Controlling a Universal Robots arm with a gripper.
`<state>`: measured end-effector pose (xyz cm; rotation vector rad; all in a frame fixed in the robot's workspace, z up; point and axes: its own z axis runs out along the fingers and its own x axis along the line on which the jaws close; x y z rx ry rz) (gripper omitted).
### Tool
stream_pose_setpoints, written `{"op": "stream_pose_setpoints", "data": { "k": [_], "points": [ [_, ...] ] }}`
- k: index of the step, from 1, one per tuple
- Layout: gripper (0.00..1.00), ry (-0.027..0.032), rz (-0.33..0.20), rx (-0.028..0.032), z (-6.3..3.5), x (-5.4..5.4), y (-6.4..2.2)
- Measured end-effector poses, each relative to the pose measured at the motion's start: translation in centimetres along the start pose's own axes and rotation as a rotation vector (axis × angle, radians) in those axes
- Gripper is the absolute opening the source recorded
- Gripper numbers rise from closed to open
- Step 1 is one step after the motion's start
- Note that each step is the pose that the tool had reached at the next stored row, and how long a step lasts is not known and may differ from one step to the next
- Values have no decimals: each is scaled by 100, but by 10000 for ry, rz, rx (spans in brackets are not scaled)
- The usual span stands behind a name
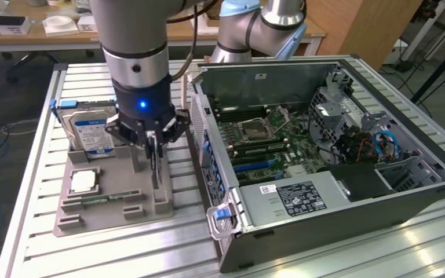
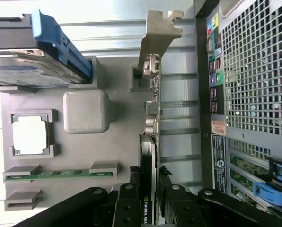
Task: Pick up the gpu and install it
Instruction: 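Pick up the gpu and move the gpu toward the slot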
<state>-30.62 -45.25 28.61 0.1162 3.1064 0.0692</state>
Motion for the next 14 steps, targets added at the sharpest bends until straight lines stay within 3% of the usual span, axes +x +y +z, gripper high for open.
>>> {"op": "stream_pose_setpoints", "data": {
  "k": [14],
  "points": [
    [26, 1, 0, 1, -629, -19, 29]
  ]
}}
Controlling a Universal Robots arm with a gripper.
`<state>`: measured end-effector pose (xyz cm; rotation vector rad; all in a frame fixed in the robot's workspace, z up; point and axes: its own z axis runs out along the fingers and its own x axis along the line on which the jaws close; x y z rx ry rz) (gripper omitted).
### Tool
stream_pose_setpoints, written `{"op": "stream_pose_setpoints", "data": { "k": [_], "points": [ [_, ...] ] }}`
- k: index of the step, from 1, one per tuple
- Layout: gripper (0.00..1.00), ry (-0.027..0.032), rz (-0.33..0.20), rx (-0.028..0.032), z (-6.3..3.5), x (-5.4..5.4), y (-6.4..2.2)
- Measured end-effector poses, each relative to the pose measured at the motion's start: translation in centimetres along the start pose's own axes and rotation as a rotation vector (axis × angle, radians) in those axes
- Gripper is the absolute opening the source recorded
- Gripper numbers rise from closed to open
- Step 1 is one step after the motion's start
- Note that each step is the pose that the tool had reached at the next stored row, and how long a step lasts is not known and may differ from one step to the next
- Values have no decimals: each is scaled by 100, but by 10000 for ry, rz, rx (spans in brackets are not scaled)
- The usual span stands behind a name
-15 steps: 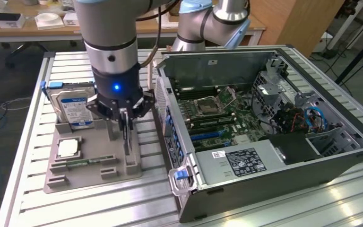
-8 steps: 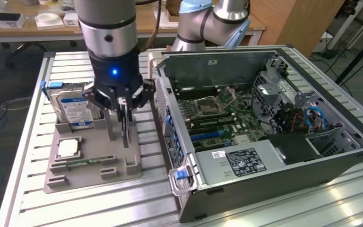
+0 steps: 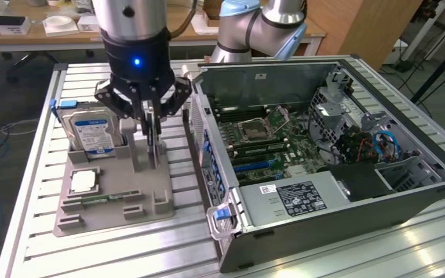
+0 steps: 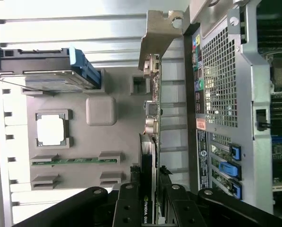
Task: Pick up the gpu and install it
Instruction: 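Pick up the gpu and move the gpu toward the slot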
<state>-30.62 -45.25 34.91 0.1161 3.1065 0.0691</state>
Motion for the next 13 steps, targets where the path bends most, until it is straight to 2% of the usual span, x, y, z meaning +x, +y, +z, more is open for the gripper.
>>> {"op": "stream_pose_setpoints", "data": {
  "k": [13],
  "points": [
    [26, -1, 0, -1, -570, -18, 26]
  ]
}}
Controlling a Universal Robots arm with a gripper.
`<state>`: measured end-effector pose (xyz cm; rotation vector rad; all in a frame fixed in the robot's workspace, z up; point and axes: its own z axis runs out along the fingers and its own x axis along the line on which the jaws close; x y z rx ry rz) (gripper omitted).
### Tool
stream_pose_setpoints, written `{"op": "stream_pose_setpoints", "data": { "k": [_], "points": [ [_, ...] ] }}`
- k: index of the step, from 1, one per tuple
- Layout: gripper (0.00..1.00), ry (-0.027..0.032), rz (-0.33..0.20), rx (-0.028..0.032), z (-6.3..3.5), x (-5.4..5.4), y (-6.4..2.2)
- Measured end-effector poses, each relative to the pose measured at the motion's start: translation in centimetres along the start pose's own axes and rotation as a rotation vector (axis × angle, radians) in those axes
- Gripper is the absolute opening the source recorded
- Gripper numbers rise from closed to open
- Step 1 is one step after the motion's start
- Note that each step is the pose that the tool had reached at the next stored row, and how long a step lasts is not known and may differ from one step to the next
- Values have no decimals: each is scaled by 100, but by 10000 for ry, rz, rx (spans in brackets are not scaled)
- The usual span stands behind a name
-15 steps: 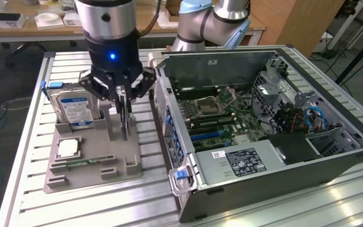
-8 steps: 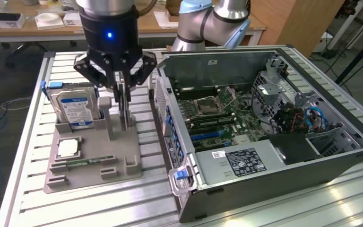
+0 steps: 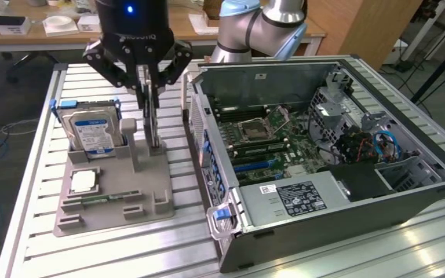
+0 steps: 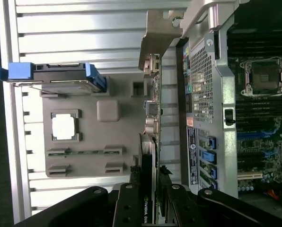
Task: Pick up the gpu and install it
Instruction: 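Pick up the gpu and move the gpu toward the slot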
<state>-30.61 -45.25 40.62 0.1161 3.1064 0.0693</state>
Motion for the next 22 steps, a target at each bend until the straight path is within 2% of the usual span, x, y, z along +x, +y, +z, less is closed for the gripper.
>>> {"op": "stream_pose_setpoints", "data": {
  "k": [2, 7, 10, 14, 22],
  "points": [
    [26, 1, 0, 0, -53, -1, 2],
    [26, 0, -2, -3, -54, -5, 3],
    [26, 0, 0, -6, -52, -57, 6],
    [26, 2, 0, -7, -48, -188, 16],
    [26, 8, -7, -8, -36, -547, 42]
  ]
}}
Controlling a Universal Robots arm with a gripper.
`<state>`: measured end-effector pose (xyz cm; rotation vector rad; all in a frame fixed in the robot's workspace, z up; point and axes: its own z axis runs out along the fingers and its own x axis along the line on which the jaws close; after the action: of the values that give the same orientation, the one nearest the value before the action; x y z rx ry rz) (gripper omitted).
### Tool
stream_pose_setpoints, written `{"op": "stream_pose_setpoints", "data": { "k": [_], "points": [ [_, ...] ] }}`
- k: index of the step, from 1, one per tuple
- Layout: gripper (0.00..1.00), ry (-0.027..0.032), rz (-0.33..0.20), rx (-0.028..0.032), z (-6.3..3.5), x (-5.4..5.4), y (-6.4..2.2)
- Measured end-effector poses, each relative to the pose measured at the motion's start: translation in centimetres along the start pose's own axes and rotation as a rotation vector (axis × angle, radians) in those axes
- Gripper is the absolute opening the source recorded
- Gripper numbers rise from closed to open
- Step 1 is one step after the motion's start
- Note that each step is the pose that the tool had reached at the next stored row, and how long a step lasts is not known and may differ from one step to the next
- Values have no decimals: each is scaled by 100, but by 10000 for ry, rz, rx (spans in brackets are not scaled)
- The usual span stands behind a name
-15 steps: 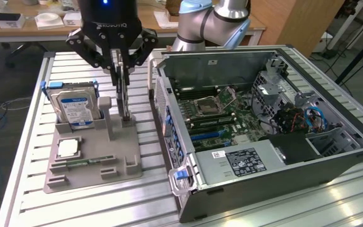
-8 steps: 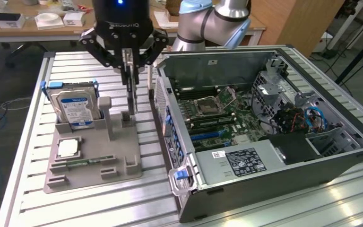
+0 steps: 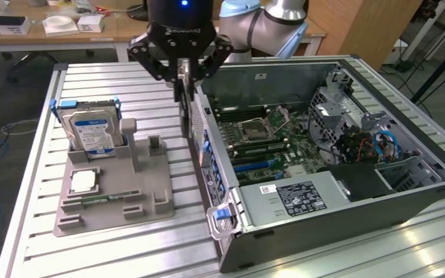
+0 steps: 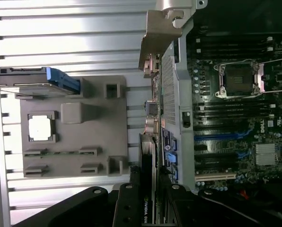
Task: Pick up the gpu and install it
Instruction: 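Pick up the gpu and move the gpu toward the slot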
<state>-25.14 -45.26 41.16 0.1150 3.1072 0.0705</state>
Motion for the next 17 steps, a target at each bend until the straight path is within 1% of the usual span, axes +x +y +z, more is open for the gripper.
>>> {"op": "stream_pose_setpoints", "data": {
  "k": [17],
  "points": [
    [26, 4, -23, -1, 26, -772, 57]
  ]
}}
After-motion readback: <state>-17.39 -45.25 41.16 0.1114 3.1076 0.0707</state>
